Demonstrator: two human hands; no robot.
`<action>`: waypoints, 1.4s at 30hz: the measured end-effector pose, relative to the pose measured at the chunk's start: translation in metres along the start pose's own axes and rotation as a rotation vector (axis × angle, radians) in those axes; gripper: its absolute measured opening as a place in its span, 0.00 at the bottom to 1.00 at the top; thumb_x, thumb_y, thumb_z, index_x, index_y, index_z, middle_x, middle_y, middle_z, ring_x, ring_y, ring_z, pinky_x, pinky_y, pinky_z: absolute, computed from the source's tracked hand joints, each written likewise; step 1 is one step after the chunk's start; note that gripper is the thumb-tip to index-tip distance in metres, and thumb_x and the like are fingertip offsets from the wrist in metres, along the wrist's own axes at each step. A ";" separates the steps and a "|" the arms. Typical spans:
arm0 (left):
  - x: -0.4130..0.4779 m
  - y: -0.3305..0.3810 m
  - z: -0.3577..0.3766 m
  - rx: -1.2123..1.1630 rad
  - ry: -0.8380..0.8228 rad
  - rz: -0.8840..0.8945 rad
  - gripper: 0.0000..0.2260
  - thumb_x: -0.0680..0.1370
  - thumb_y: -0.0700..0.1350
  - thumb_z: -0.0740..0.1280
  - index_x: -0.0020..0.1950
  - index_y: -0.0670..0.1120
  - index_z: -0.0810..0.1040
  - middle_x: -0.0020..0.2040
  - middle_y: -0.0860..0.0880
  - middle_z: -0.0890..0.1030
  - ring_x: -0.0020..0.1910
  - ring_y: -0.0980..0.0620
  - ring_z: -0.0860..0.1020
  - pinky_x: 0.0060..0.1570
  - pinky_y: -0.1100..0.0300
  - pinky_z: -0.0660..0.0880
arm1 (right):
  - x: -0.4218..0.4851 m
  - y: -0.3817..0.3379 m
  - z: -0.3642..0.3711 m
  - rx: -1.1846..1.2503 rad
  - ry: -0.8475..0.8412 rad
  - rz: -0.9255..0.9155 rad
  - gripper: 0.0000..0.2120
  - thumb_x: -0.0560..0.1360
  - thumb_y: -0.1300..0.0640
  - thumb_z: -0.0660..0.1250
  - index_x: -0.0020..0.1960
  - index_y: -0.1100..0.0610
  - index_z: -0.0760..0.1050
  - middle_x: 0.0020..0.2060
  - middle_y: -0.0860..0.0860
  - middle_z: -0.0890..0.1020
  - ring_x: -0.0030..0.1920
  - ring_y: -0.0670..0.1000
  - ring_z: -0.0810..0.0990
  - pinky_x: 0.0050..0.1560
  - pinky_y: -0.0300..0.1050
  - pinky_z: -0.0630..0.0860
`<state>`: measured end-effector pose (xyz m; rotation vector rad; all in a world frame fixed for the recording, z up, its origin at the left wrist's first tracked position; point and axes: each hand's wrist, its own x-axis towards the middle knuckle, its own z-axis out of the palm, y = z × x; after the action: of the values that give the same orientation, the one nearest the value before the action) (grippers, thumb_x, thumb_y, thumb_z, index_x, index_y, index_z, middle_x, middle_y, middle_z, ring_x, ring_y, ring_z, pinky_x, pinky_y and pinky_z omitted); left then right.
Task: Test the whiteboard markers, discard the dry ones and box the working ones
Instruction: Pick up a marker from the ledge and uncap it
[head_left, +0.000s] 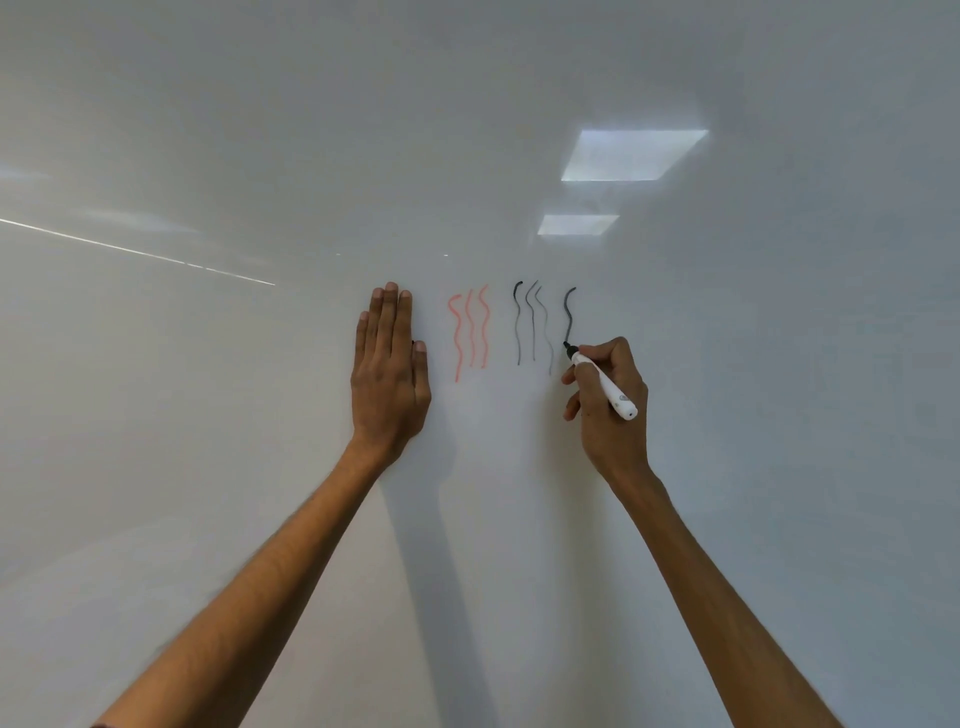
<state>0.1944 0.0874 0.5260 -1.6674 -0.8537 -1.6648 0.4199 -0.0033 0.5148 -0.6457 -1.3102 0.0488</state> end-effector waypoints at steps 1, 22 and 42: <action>0.000 0.000 0.000 0.000 -0.002 -0.002 0.24 0.82 0.40 0.54 0.78 0.38 0.57 0.79 0.42 0.57 0.79 0.47 0.53 0.78 0.48 0.53 | -0.003 0.001 -0.001 -0.007 0.001 0.006 0.07 0.79 0.57 0.61 0.50 0.61 0.71 0.37 0.61 0.78 0.31 0.62 0.76 0.28 0.44 0.73; 0.000 0.000 -0.001 0.000 -0.003 -0.006 0.24 0.82 0.41 0.54 0.78 0.38 0.57 0.79 0.42 0.57 0.80 0.48 0.53 0.78 0.47 0.53 | 0.040 -0.030 -0.015 0.056 0.161 -0.053 0.09 0.77 0.60 0.71 0.53 0.62 0.74 0.42 0.56 0.82 0.33 0.60 0.80 0.30 0.37 0.74; -0.001 -0.001 0.000 0.015 0.003 -0.007 0.24 0.83 0.41 0.54 0.79 0.38 0.57 0.80 0.43 0.57 0.80 0.48 0.53 0.78 0.48 0.52 | 0.042 -0.004 -0.012 -0.020 0.092 -0.076 0.05 0.74 0.59 0.71 0.47 0.58 0.77 0.41 0.53 0.82 0.35 0.62 0.80 0.34 0.60 0.78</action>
<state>0.1938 0.0883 0.5246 -1.6539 -0.8696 -1.6614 0.4412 0.0045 0.5526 -0.6084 -1.2460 -0.0555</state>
